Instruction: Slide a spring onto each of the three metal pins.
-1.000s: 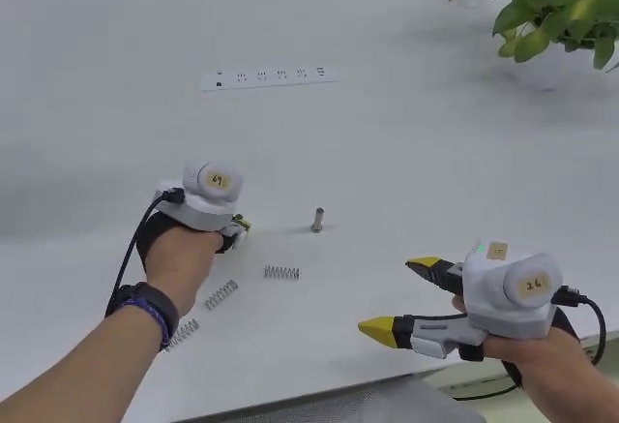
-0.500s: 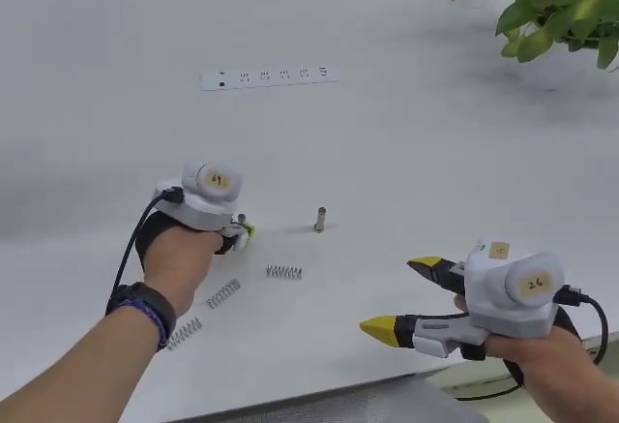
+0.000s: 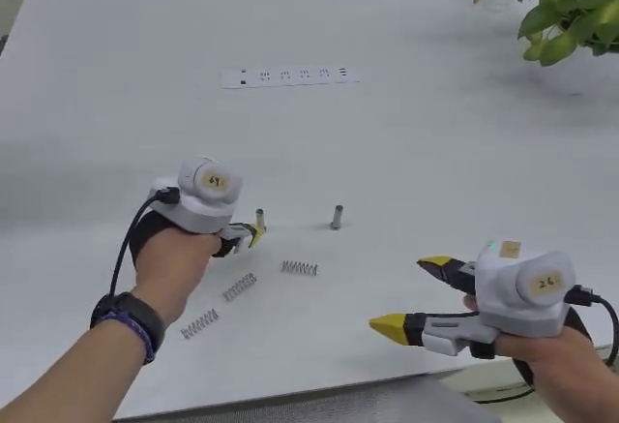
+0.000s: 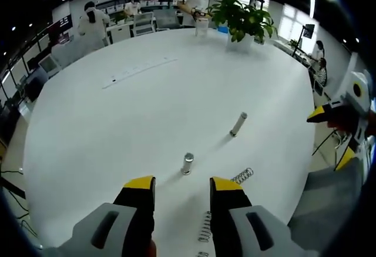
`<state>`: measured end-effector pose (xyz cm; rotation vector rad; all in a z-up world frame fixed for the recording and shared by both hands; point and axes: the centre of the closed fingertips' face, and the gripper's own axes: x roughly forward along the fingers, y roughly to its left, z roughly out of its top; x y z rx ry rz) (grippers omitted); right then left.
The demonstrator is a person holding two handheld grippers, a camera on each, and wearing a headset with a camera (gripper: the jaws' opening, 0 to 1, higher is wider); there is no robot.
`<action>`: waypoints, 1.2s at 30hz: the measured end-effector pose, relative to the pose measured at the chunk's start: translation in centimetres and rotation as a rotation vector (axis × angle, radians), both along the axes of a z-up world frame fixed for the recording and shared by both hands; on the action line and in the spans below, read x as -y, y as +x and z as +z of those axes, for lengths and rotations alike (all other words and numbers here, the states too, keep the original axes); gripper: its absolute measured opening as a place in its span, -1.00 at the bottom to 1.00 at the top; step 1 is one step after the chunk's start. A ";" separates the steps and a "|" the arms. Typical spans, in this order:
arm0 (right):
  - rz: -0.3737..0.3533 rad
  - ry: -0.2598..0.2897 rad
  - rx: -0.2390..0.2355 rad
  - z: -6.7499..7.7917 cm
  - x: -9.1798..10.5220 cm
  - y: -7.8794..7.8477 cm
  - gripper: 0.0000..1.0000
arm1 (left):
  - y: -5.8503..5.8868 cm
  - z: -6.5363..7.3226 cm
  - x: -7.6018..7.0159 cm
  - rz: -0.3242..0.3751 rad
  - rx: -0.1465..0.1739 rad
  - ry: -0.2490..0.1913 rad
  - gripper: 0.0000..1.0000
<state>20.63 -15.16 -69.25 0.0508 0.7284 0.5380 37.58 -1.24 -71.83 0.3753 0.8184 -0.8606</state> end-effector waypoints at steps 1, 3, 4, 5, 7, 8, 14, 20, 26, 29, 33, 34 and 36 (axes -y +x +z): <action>0.002 -0.001 0.001 0.0 -0.1 0.0 0.43 | 0.1 0.1 -0.2 -0.002 0.004 -0.003 -0.37; 0.008 -0.001 0.002 0.0 -0.2 0.1 0.43 | 0.2 0.3 -0.6 0.000 0.007 -0.012 -0.33; 0.010 -0.001 0.002 0.0 -0.3 0.1 0.43 | 0.2 0.5 -0.8 0.004 0.006 -0.021 -0.30; 0.013 -0.001 0.003 0.0 -0.4 0.2 0.43 | 0.1 1.1 -1.0 0.004 0.009 -0.030 -0.27; 0.017 -0.002 0.005 0.0 -0.5 0.3 0.43 | -0.1 1.5 -1.5 0.002 0.020 -0.026 -0.26; 0.018 -0.002 0.005 0.0 -0.5 0.4 0.43 | -0.1 1.6 -1.7 0.003 0.023 -0.027 -0.25; 0.027 -0.003 0.012 0.2 -0.8 0.9 0.43 | -0.2 2.6 -3.6 0.011 0.043 -0.039 -0.17; 0.039 -0.007 0.015 0.3 -1.0 1.2 0.43 | -0.5 3.7 -5.5 0.021 0.059 -0.060 -0.08; 0.044 -0.006 0.016 0.3 -1.1 1.4 0.43 | -0.4 4.5 -7.7 0.030 0.086 -0.067 -0.03; 0.047 -0.006 0.017 0.4 -1.2 1.5 0.43 | -0.5 4.7 -8.9 0.042 0.089 -0.065 -0.01; 0.050 -0.006 0.017 0.4 -1.4 1.6 0.43 | -1.0 4.9 -10.0 0.048 0.094 -0.069 0.05; 0.051 -0.005 0.017 0.3 -1.4 1.6 0.43 | -1.1 5.0 -10.4 0.052 0.095 -0.069 0.06; 0.052 -0.005 0.017 0.3 -1.5 1.7 0.43 | -1.4 5.2 -10.8 0.055 0.100 -0.077 0.09</action>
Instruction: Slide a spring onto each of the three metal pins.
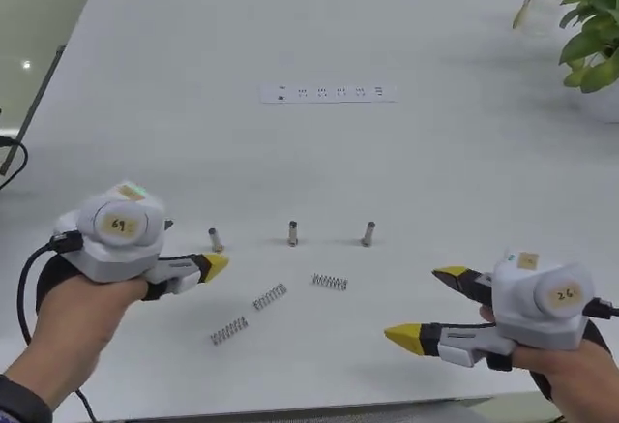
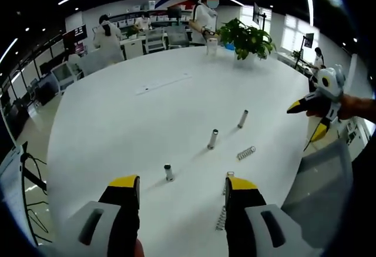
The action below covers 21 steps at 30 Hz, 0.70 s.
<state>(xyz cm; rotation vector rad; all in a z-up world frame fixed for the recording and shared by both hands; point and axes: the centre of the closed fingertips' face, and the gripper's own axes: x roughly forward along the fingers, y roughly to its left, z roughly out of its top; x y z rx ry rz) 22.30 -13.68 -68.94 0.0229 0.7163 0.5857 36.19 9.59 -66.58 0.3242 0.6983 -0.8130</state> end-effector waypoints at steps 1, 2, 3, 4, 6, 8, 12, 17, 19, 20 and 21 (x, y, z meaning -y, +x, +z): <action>0.000 0.001 0.000 0.0 0.0 0.0 0.43 | -0.1 0.0 -0.2 0.000 0.002 0.001 0.09; 0.000 0.001 0.000 0.0 0.0 0.1 0.43 | -0.2 0.2 -0.4 -0.003 0.011 0.000 0.11; 0.000 0.002 0.000 -0.1 0.0 0.1 0.43 | -0.3 0.3 -0.6 -0.003 0.016 -0.005 0.12; 0.000 0.002 0.000 -0.1 0.0 0.1 0.43 | -0.4 0.3 -0.7 -0.003 0.016 -0.008 0.14; -0.001 0.002 0.001 -0.1 0.0 0.1 0.43 | -0.7 0.5 -1.0 -0.003 0.019 -0.018 0.19; -0.002 0.003 0.001 0.0 0.0 0.1 0.44 | -0.9 0.6 -1.3 -0.003 0.023 -0.026 0.24; -0.004 0.002 0.001 -0.1 0.2 0.1 0.44 | -1.4 1.1 -1.8 0.003 0.033 -0.065 0.28; -0.007 0.003 0.003 0.0 0.2 0.1 0.44 | -2.5 1.3 -2.4 -0.007 0.035 -0.082 0.38; -0.007 0.003 0.003 0.0 0.2 0.1 0.44 | -2.8 1.3 -2.5 -0.010 0.035 -0.090 0.43; -0.007 0.003 0.003 0.0 0.2 0.1 0.44 | -3.1 1.2 -2.6 -0.009 0.032 -0.096 0.45; -0.006 0.003 0.003 0.0 0.1 0.1 0.44 | -3.3 1.3 -2.6 -0.010 0.031 -0.106 0.48</action>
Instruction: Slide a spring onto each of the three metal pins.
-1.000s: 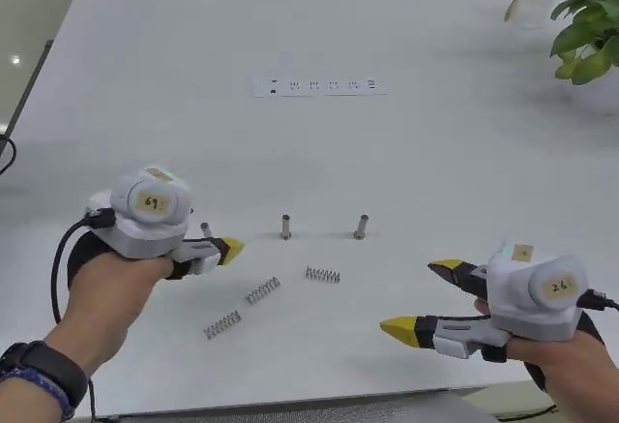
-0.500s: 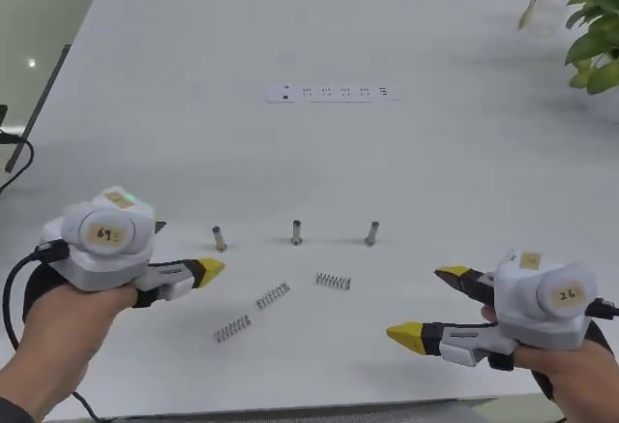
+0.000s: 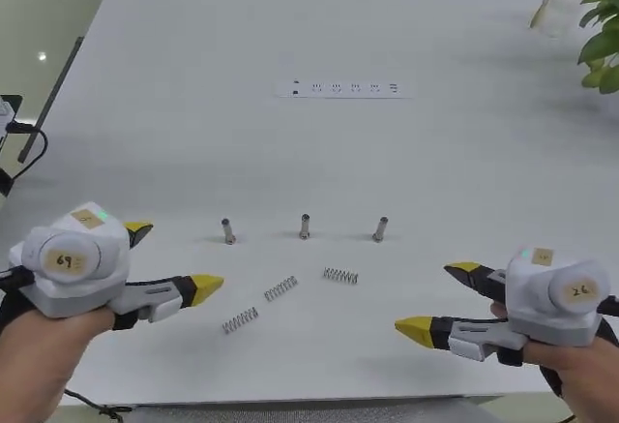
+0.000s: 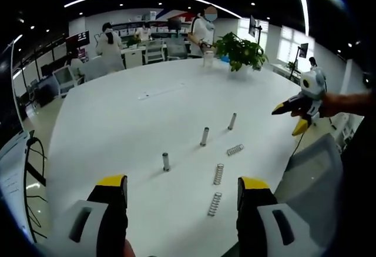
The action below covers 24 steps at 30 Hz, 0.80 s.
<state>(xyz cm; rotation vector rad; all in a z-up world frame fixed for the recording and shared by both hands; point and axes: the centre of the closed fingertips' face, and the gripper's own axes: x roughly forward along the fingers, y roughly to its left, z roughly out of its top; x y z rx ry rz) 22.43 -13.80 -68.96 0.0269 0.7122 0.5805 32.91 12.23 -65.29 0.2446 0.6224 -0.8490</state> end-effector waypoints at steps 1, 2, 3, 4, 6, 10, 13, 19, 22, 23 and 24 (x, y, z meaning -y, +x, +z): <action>0.001 0.001 -0.001 0.0 -0.1 0.0 0.44 | -0.3 0.1 -0.1 0.003 -0.001 -0.014 0.51; 0.002 0.001 -0.001 0.0 -0.1 0.0 0.44 | -0.4 0.1 -0.1 0.003 -0.003 -0.018 0.55; 0.004 0.000 -0.001 -0.1 -0.2 0.0 0.44 | -0.6 0.0 -0.2 0.002 -0.005 -0.020 0.59; 0.006 0.000 -0.001 -0.1 -0.3 -0.1 0.44 | -0.9 -0.1 -0.3 0.002 -0.009 -0.022 0.61; 0.009 0.000 -0.002 -0.1 -0.4 -0.1 0.44 | -1.3 -0.3 -0.6 0.004 -0.012 -0.021 0.63; 0.015 0.000 -0.002 -0.1 -0.7 -0.2 0.45 | -2.1 -0.7 -1.1 0.008 -0.023 -0.024 0.67; 0.020 -0.003 -0.003 -0.1 -0.9 -0.3 0.45 | -2.5 -1.0 -1.5 0.013 -0.027 -0.029 0.72; 0.023 0.001 -0.001 0.0 -1.1 -0.4 0.46 | -2.9 -1.6 -2.3 0.016 -0.034 -0.027 0.80; 0.029 0.002 0.001 0.0 -1.3 -0.4 0.47 | -3.0 -1.8 -2.5 0.019 -0.036 -0.026 0.80; 0.030 0.002 0.001 0.0 -1.3 -0.5 0.48 | -3.0 -1.7 -2.4 0.018 -0.037 -0.026 0.80; 0.032 0.002 0.000 0.0 -1.4 -0.5 0.49 | -3.0 -1.7 -2.5 0.019 -0.036 -0.024 0.79</action>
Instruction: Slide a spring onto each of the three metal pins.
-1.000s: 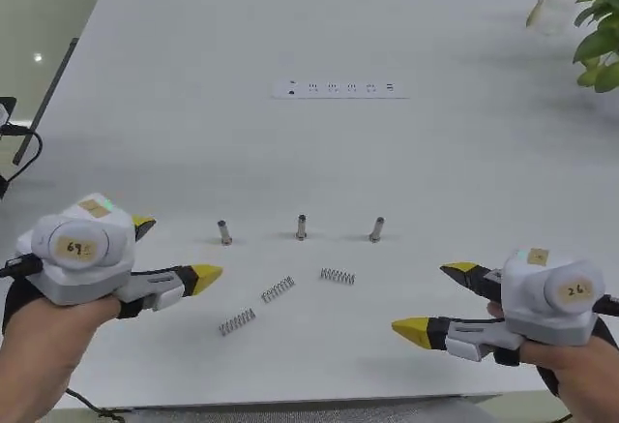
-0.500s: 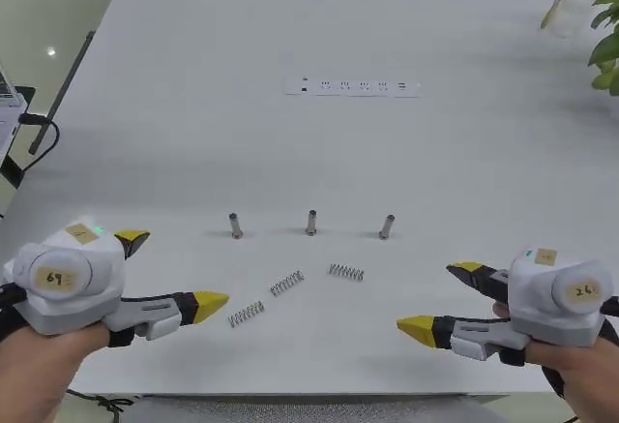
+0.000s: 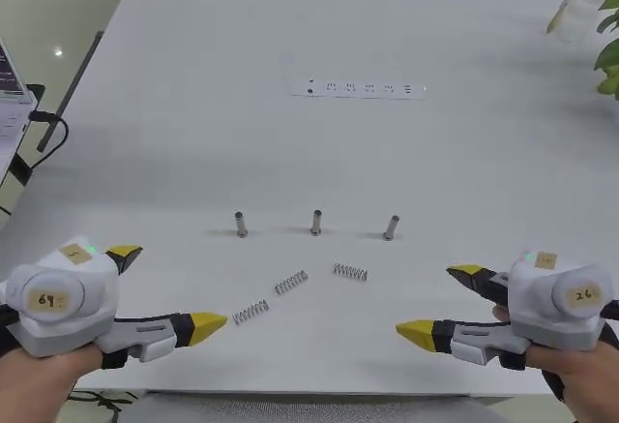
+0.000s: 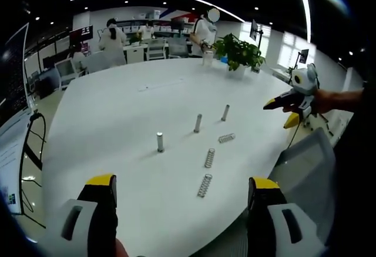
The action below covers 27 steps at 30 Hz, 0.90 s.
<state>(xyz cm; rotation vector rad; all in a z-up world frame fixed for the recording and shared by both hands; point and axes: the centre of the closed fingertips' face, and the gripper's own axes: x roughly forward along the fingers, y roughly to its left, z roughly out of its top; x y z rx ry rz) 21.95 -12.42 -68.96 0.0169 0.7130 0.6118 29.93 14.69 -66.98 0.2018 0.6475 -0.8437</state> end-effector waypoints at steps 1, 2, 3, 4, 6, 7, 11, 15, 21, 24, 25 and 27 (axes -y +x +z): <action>0.007 -0.003 0.000 0.0 -0.1 -0.1 0.50 | 0.0 0.0 0.0 -0.003 0.001 0.002 0.79; 0.012 -0.005 -0.001 0.0 -0.2 -0.1 0.51 | 0.0 0.0 0.0 -0.004 0.000 0.002 0.79; 0.014 -0.007 -0.001 0.0 -0.2 -0.1 0.52 | 0.0 0.0 0.0 -0.004 0.001 0.003 0.79; 0.015 -0.008 -0.001 0.0 -0.2 -0.1 0.53 | 0.0 -0.1 0.0 -0.006 -0.001 0.004 0.79; 0.014 -0.008 -0.001 0.0 -0.1 -0.1 0.54 | 0.0 -0.2 0.1 -0.009 -0.003 0.006 0.78; 0.013 -0.006 0.000 0.0 -0.1 -0.1 0.54 | -0.1 -0.3 0.2 -0.018 -0.003 0.013 0.78; 0.015 -0.006 -0.002 0.0 -0.1 -0.2 0.55 | -0.2 -0.6 0.5 -0.038 -0.010 0.022 0.77; 0.007 -0.004 0.000 0.1 0.1 -0.2 0.55 | -0.2 -0.6 0.9 -0.053 -0.012 0.027 0.77; 0.003 -0.004 0.002 0.2 0.2 -0.3 0.55 | -0.4 -1.4 1.7 -0.099 -0.021 0.052 0.74; 0.001 -0.005 0.001 0.2 0.3 -0.3 0.55 | -0.6 -2.0 2.0 -0.129 -0.026 0.073 0.73; 0.000 -0.003 0.003 0.3 0.3 -0.3 0.55 | -0.7 -2.3 2.1 -0.141 -0.030 0.085 0.72; -0.002 -0.005 0.003 0.3 0.4 -0.4 0.55 | -0.8 -3.0 2.3 -0.163 -0.039 0.104 0.70</action>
